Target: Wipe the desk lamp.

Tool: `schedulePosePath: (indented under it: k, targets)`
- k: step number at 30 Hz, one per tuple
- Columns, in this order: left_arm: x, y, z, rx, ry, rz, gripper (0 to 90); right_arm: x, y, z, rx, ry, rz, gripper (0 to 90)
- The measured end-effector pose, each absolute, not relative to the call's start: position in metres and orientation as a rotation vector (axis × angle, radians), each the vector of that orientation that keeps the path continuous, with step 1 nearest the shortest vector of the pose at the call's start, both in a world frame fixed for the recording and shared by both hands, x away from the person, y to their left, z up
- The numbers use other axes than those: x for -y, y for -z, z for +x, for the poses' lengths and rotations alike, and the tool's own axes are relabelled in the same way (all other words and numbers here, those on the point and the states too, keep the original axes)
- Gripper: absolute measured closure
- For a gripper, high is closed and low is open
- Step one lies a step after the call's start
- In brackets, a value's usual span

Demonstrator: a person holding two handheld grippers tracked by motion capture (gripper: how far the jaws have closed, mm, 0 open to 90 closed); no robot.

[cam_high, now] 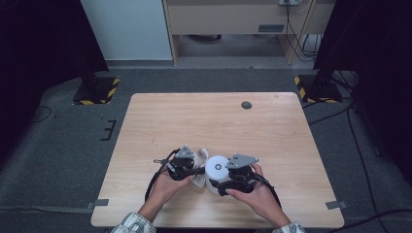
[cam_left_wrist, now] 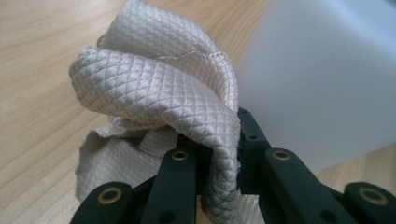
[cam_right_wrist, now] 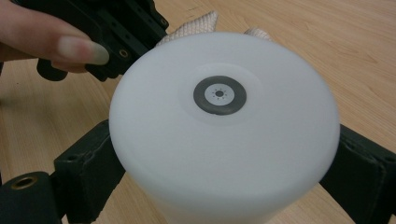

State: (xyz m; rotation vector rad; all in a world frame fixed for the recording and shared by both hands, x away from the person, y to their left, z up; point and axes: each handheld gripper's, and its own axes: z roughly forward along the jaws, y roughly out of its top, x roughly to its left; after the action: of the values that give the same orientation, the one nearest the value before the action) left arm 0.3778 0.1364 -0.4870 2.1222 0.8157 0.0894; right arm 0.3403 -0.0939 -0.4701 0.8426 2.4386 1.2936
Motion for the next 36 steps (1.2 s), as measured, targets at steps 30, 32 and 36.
schedulePosePath:
  k: [30,32,36]
  targets:
    - [-0.14,0.481,0.378,-0.807,-0.097,2.11,79.8,0.094,0.47,0.342,-2.437,-1.291,0.849,8.9]
    - [-0.141,0.478,0.379,-0.805,-0.099,2.107,79.8,0.094,0.47,0.342,-2.439,-1.29,0.849,9.0]
    - [-0.145,0.464,0.381,-0.795,-0.111,2.068,79.8,0.094,0.47,0.342,-2.439,-1.289,0.85,9.0]
